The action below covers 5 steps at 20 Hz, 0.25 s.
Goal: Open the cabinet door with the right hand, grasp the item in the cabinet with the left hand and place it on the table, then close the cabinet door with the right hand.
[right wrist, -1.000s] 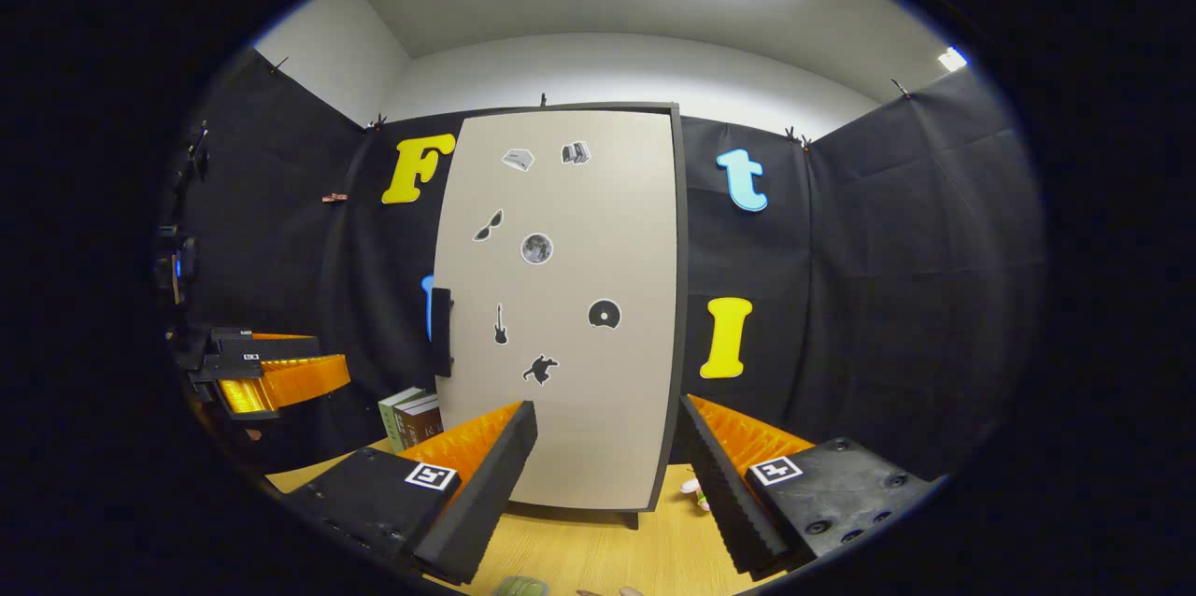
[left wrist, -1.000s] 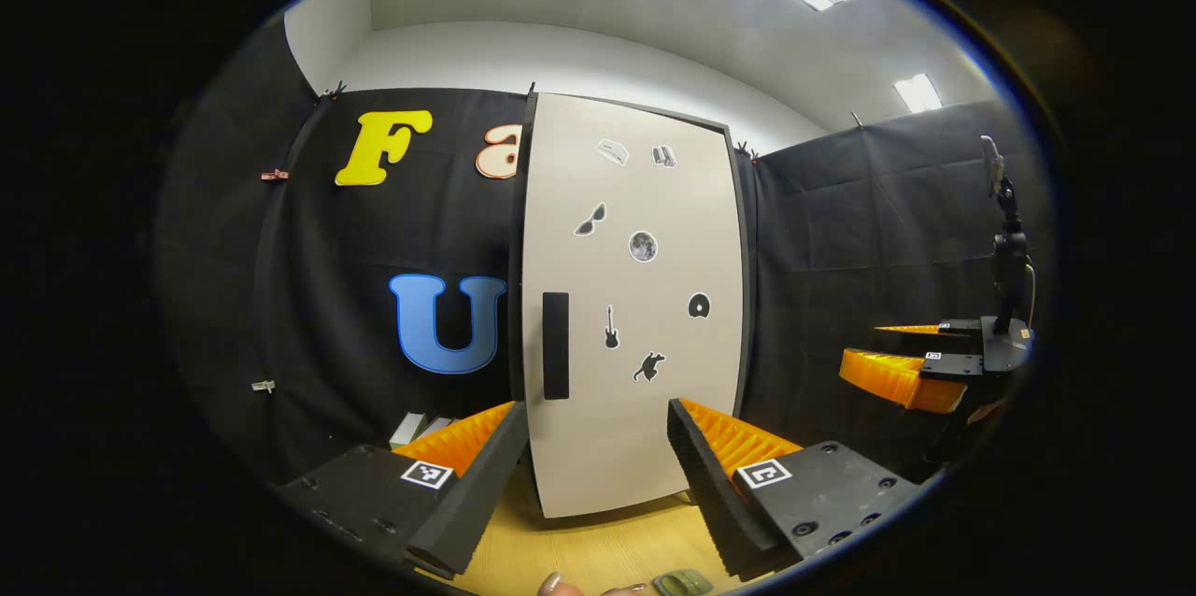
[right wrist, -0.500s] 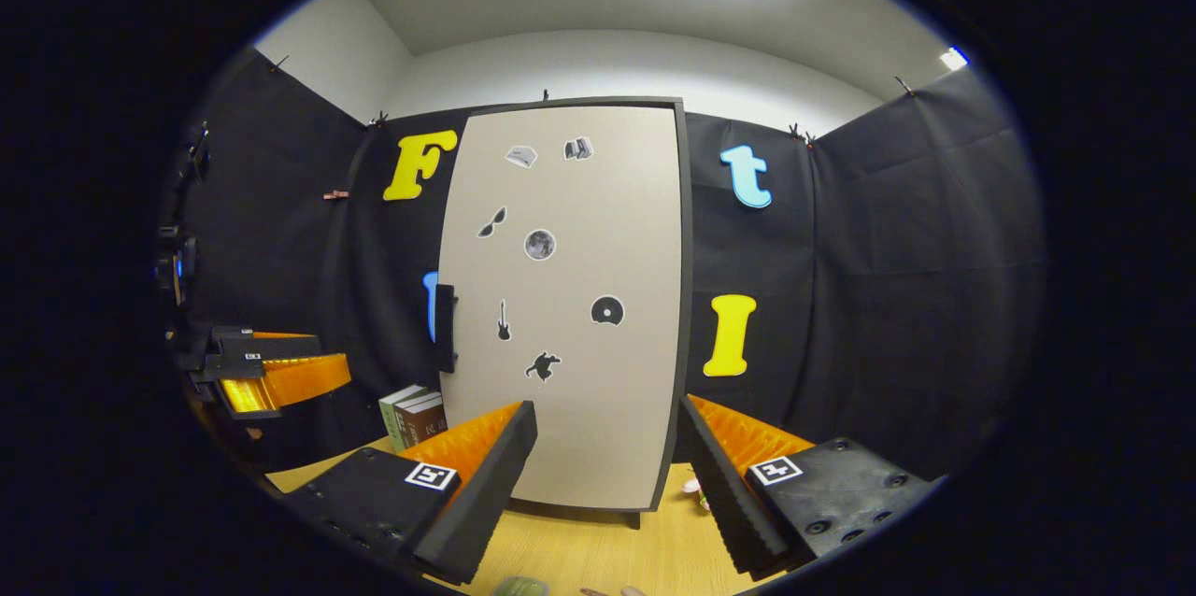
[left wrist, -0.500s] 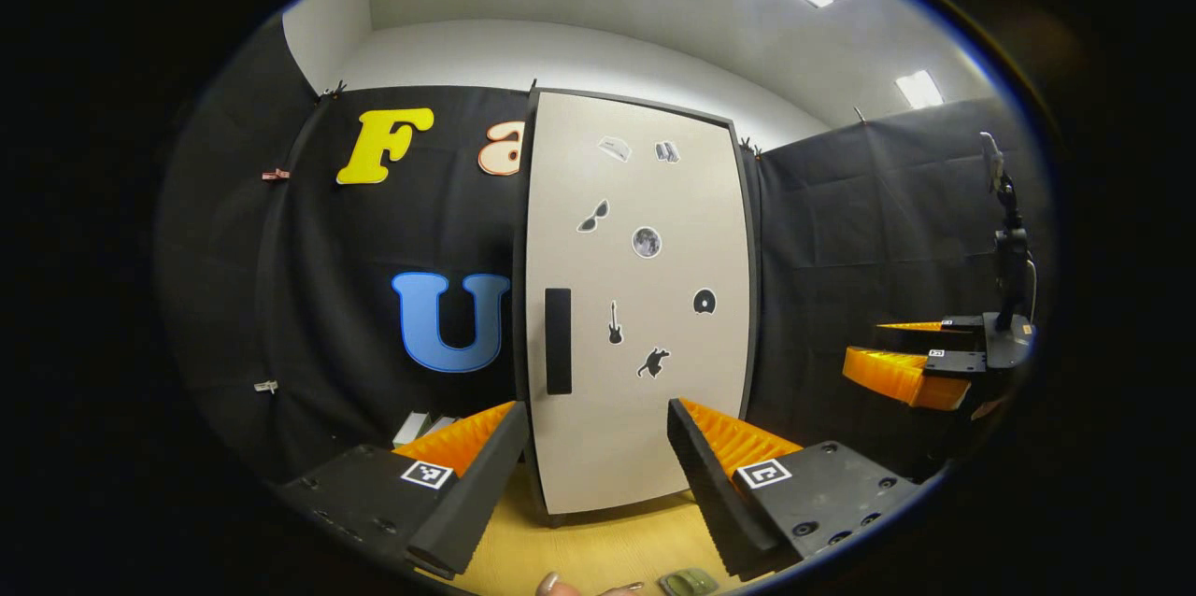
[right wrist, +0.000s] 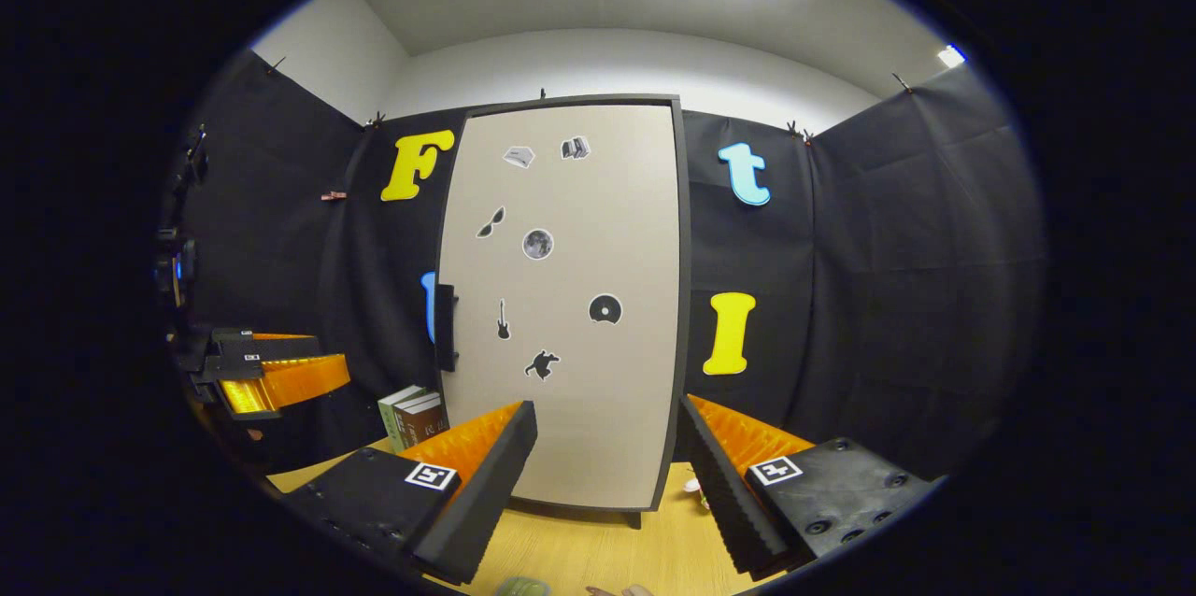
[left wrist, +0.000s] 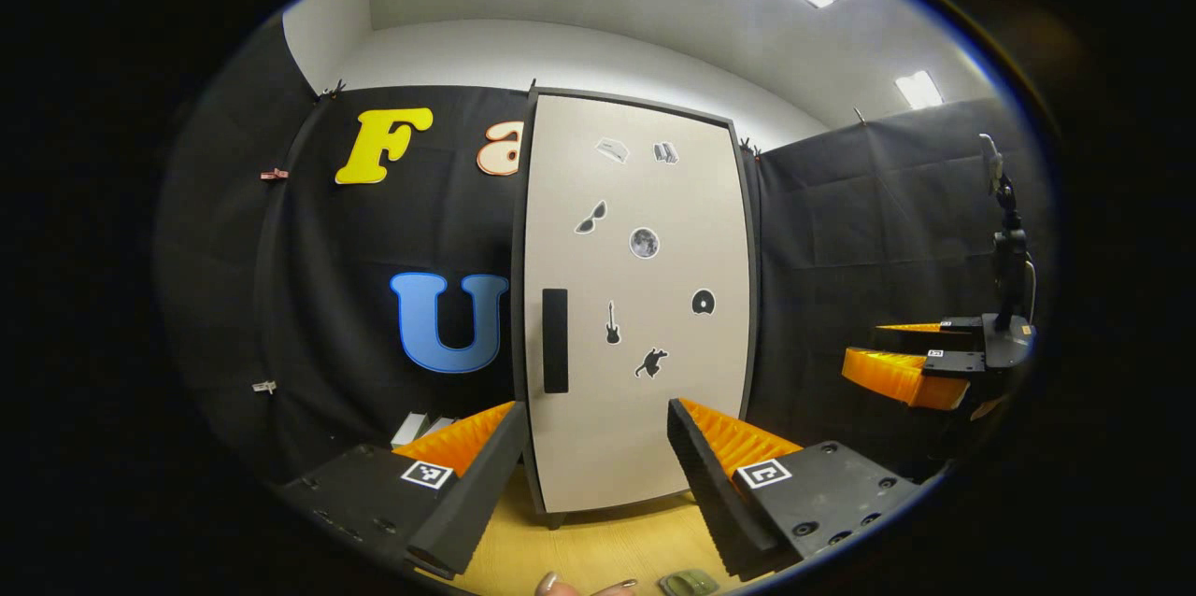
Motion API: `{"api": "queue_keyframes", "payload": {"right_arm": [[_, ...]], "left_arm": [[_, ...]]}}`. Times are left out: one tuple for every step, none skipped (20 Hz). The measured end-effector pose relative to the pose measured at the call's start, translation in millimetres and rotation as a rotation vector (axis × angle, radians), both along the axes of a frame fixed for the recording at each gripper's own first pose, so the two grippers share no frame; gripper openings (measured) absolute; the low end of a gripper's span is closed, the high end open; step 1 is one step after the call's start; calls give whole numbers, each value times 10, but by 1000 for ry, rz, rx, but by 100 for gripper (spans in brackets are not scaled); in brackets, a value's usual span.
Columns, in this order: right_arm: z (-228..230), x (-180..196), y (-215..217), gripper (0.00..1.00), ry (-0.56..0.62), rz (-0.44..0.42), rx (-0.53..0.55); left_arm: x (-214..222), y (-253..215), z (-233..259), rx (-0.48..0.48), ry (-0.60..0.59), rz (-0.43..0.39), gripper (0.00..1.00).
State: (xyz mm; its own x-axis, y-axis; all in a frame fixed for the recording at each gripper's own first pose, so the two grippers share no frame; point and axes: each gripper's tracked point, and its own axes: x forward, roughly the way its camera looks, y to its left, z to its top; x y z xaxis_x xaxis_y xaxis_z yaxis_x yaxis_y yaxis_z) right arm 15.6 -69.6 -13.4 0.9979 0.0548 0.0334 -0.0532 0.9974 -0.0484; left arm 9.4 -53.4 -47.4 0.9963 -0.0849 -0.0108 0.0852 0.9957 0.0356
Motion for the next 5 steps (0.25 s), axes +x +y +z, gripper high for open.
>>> {"api": "queue_keyframes", "payload": {"right_arm": [[-3,2,3,98,2,-1,-2],[-3,-3,4,98,4,-1,-3],[1,-6,3,98,4,0,-4],[3,-3,1,98,3,-1,-4],[-1,2,5,98,3,1,-4]], "left_arm": [[2,1,-4,1,2,0,95],[4,-3,-11,1,3,-1,95],[2,-13,-9,0,2,-1,95],[-1,-13,-12,-1,2,-1,95],[4,-14,-14,0,5,0,95]]}}
